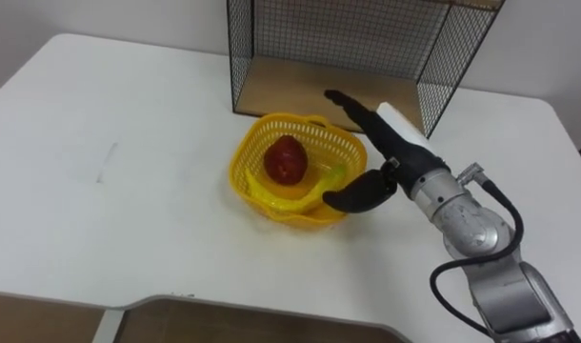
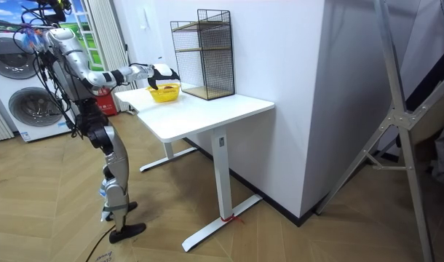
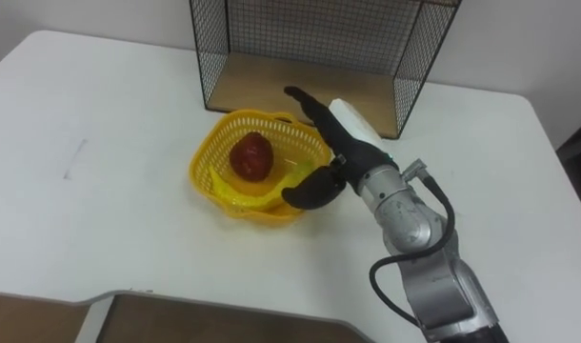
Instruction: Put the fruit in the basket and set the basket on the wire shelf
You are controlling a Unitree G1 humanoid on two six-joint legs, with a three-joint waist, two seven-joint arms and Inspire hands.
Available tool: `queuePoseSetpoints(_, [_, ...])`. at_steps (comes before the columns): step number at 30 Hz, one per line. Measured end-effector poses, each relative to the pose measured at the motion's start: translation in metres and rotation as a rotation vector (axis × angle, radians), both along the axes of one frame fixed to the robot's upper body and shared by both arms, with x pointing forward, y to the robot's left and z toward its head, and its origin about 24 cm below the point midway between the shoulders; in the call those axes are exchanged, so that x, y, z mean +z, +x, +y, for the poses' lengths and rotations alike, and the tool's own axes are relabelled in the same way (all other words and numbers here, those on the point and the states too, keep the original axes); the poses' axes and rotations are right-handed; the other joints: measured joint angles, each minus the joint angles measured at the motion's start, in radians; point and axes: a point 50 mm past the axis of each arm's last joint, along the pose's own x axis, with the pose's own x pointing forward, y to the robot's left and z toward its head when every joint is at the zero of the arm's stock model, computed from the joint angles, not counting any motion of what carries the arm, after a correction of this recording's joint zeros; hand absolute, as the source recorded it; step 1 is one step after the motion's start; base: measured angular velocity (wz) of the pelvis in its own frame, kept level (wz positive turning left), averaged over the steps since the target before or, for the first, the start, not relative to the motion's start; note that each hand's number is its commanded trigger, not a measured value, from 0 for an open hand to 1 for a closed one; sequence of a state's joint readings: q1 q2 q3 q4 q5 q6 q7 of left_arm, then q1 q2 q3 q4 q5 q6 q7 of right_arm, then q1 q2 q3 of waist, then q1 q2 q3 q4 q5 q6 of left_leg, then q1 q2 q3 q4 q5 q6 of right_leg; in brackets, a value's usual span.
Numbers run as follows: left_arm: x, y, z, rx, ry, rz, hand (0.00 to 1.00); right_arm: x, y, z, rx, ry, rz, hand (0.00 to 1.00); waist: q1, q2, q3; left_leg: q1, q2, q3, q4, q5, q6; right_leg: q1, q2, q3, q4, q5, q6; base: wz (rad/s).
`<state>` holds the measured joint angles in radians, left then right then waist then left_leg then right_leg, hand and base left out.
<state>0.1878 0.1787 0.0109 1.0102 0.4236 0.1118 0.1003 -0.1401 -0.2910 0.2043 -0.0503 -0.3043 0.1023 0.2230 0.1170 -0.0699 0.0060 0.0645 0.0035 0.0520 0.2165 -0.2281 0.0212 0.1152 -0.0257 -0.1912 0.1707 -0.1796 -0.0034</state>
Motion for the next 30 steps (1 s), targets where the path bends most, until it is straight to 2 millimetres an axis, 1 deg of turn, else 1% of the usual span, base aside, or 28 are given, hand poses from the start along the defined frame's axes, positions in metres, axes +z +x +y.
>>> queuePoseSetpoints(1, [0.0,0.0,0.0,-0.003,0.0,-0.002,0.0,0.0,0.0,0.0,-0.002,0.025,0.003,0.0,0.0,0.0,0.0,0.002,0.0,0.0,0.0,0.0,0.0,0.001,0.0,0.0,0.0,0.0,0.0,0.0])
queuePoseSetpoints(3, [0.0,0.0,-0.001,-0.005,0.002,-0.002,0.0,0.001,0.0,0.0,-0.008,0.049,0.002,0.0,-0.002,0.001,0.0027,0.006,0.0,0.0,-0.001,0.0,0.0,0.004,0.0,0.002,0.0,0.0,0.0,0.0])
queuePoseSetpoints(6, [0.0,-0.003,0.001,0.006,0.022,-0.006,0.0,0.001,0.0,-0.001,-0.025,0.083,-0.003,0.0,-0.005,-0.003,0.001,0.012,0.0,-0.004,-0.008,0.0,0.0,0.005,0.001,0.003,0.0,0.0,0.0,-0.01])
queuePoseSetpoints(9, [0.0,-0.01,0.003,0.031,0.038,-0.004,0.0,0.002,0.0,-0.004,-0.058,0.163,-0.004,0.0,-0.01,-0.005,-0.0007,0.014,0.0,-0.003,-0.01,0.0,0.0,0.008,0.001,0.003,-0.001,0.0,0.0,0.01])
queuePoseSetpoints(11, [-0.001,-0.015,0.003,0.081,0.04,-0.007,0.0,0.004,0.001,-0.011,-0.122,0.246,-0.021,0.0,-0.018,-0.002,-0.0004,0.016,-0.001,-0.003,-0.001,0.0,0.0,0.014,0.0,-0.001,-0.002,0.0,0.0,0.07])
queuePoseSetpoints(14, [-0.001,-0.023,0.005,0.157,0.033,-0.008,0.0,0.008,0.001,-0.019,-0.181,0.304,-0.062,0.0,-0.031,0.004,0.0016,0.014,-0.001,-0.002,0.003,-0.001,0.001,0.014,-0.001,-0.001,-0.002,0.0,0.001,0.02])
queuePoseSetpoints(16, [-0.001,-0.035,0.007,0.233,0.029,-0.002,0.0,0.01,-0.001,-0.03,-0.246,0.386,-0.088,0.0,-0.035,0.019,-0.0008,0.014,0.0,0.0,0.002,-0.001,0.002,0.014,-0.001,-0.001,-0.003,0.0,0.001,0.0])
queuePoseSetpoints(17, [-0.001,-0.037,0.007,0.259,0.026,-0.004,0.0,0.01,-0.002,-0.033,-0.264,0.402,-0.092,0.0,-0.036,0.024,-0.0017,0.015,0.0,0.0,0.001,-0.001,0.002,0.015,-0.001,0.0,-0.003,0.0,0.001,0.0])
queuePoseSetpoints(20, [-0.001,-0.054,0.011,0.477,0.025,-0.032,0.0,-0.001,-0.012,-0.048,-0.36,0.462,-0.076,0.0,-0.04,0.054,-0.0087,0.024,0.002,-0.001,-0.002,-0.001,0.002,0.021,-0.002,0.004,-0.004,0.0,0.001,0.0])
queuePoseSetpoints(21, [-0.001,-0.056,0.012,0.518,0.031,-0.038,0.0,-0.003,-0.014,-0.05,-0.378,0.473,-0.069,0.0,-0.041,0.057,-0.0082,0.028,0.002,0.0,-0.003,-0.001,0.002,0.023,-0.002,0.004,-0.003,0.0,0.001,-0.03])
queuePoseSetpoints(23, [0.002,-0.063,0.02,0.714,0.068,-0.087,0.0,-0.01,-0.022,-0.06,-0.449,0.536,-0.046,0.0,-0.047,0.07,-0.0079,0.032,0.004,-0.003,-0.011,-0.001,0.002,0.027,-0.002,0.0,-0.004,0.0,0.002,0.0])
queuePoseSetpoints(25, [0.007,-0.066,0.03,0.829,0.128,-0.138,0.0,-0.015,-0.028,-0.068,-0.504,0.546,-0.041,0.0,-0.054,0.077,-0.0095,0.032,0.001,-0.005,-0.011,0.0,0.001,0.029,-0.002,-0.003,-0.004,-0.001,0.002,0.04])
queuePoseSetpoints(27, [0.014,-0.063,0.042,0.899,0.202,-0.199,0.0,-0.019,-0.034,-0.076,-0.562,0.54,-0.044,0.0,-0.055,0.078,-0.0106,0.033,0.001,-0.004,-0.012,0.004,0.001,0.028,-0.003,0.001,-0.003,-0.001,0.002,0.0])
queuePoseSetpoints(28, [0.021,-0.055,0.051,0.927,0.251,-0.27,0.0,-0.021,-0.038,-0.082,-0.601,0.535,-0.051,0.0,-0.054,0.076,-0.0102,0.032,0.001,-0.006,-0.012,0.005,0.0,0.026,-0.003,0.002,-0.002,-0.001,0.002,0.0])
queuePoseSetpoints(29, [0.026,-0.05,0.056,0.938,0.276,-0.311,0.0,-0.022,-0.039,-0.084,-0.619,0.535,-0.053,0.0,-0.052,0.075,-0.0103,0.032,0.001,-0.006,-0.012,0.006,0.0,0.026,-0.003,0.002,-0.003,-0.001,0.002,0.0])
queuePoseSetpoints(30, [0.036,-0.036,0.065,0.954,0.325,-0.406,0.0,-0.023,-0.042,-0.086,-0.647,0.527,-0.057,0.0,-0.051,0.073,-0.0111,0.032,0.001,-0.008,-0.012,0.009,0.0,0.027,-0.003,0.002,-0.003,-0.001,0.002,0.04])
